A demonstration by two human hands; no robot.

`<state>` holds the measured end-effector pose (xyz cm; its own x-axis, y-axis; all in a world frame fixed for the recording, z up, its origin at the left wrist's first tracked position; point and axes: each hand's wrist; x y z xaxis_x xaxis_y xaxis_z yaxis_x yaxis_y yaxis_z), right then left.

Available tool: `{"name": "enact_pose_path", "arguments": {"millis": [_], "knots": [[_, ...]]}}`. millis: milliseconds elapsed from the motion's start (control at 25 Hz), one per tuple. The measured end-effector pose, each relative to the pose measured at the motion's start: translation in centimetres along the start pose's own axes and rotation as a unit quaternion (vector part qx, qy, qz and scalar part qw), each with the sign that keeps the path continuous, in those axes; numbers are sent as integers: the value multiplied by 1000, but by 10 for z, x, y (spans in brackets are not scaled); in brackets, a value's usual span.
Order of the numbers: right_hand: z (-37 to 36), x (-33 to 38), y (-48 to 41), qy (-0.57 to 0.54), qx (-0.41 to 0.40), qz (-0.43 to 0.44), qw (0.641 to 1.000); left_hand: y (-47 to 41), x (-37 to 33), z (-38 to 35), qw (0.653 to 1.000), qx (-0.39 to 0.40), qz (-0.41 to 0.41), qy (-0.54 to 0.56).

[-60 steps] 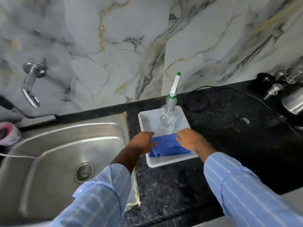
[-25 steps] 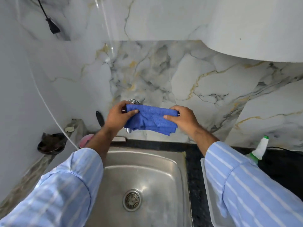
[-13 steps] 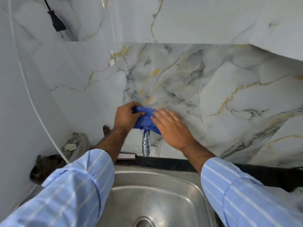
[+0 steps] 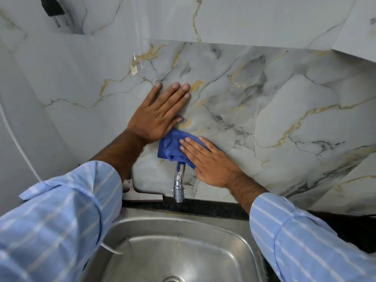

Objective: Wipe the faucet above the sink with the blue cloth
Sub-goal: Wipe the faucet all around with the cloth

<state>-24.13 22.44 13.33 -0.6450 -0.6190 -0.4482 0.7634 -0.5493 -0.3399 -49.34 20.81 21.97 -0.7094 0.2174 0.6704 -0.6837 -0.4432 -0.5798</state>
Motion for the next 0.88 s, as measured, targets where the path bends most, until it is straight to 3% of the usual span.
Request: {"name": "enact_pose_path", "arguments": {"millis": [240, 360, 640, 760, 880], "knots": [[-28, 33, 36, -51, 35, -123, 990, 2, 4, -12, 1000, -19, -2, -22], [-29, 36, 28, -64, 11, -136, 989, 4, 3, -17, 999, -11, 2, -33], [17, -10, -19, -40, -6, 72, 997, 5, 2, -17, 999, -9, -3, -43], [36, -1, -53, -109, 43, 144, 983, 3, 2, -13, 999, -8, -5, -31], [44, 26, -77, -128, 129, 143, 973, 4, 4, -13, 1000, -5, -9, -29]]}}
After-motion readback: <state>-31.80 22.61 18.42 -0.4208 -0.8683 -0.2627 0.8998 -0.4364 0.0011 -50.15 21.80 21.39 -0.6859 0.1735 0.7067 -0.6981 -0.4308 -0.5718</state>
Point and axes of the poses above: each hand's wrist, its own y-axis away from the middle knuckle, its own z-axis out of the back of the hand, x = y × z, and after that the axes turned 13 degrees about -z, right-handed
